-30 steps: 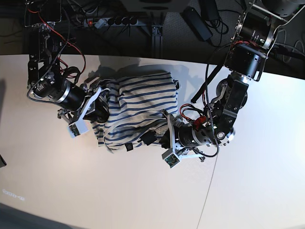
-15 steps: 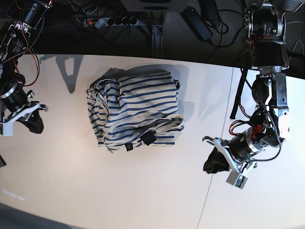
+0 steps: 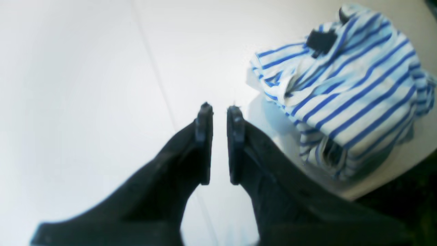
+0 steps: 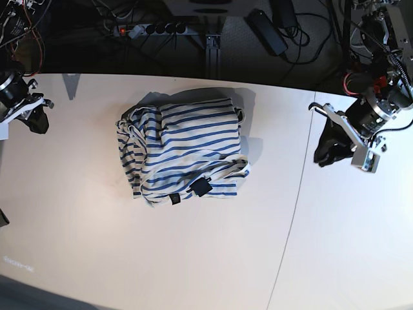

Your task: Fold the T-shirt properly

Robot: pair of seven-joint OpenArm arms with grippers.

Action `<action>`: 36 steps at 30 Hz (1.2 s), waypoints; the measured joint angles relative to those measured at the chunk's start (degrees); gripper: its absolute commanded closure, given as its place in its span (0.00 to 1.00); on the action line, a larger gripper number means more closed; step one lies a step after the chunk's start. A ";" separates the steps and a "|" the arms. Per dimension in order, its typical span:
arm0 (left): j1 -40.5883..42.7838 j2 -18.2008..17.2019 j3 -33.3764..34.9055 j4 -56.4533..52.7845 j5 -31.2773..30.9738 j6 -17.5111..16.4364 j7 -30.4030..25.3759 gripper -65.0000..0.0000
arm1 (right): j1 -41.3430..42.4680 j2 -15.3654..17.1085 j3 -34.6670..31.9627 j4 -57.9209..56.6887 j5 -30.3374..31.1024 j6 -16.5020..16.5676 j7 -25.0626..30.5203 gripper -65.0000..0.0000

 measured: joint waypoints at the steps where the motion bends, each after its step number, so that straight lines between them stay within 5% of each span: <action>1: 1.79 0.02 -1.31 0.04 -0.26 -0.50 0.13 0.87 | -1.25 0.00 0.00 -0.02 0.00 0.00 0.04 1.00; 7: 9.57 0.02 -6.56 0.04 -1.01 -1.49 0.39 0.87 | -7.48 -0.02 0.00 -0.02 0.11 0.00 -0.28 1.00; 18: 21.11 0.33 -20.50 2.86 -13.66 -2.40 3.54 0.87 | -13.84 0.00 -0.02 0.09 0.42 -0.02 0.11 1.00; 36: 39.98 0.20 -21.49 1.25 -12.31 -2.40 5.11 0.87 | -28.79 0.09 -0.02 0.70 1.01 -0.04 0.46 1.00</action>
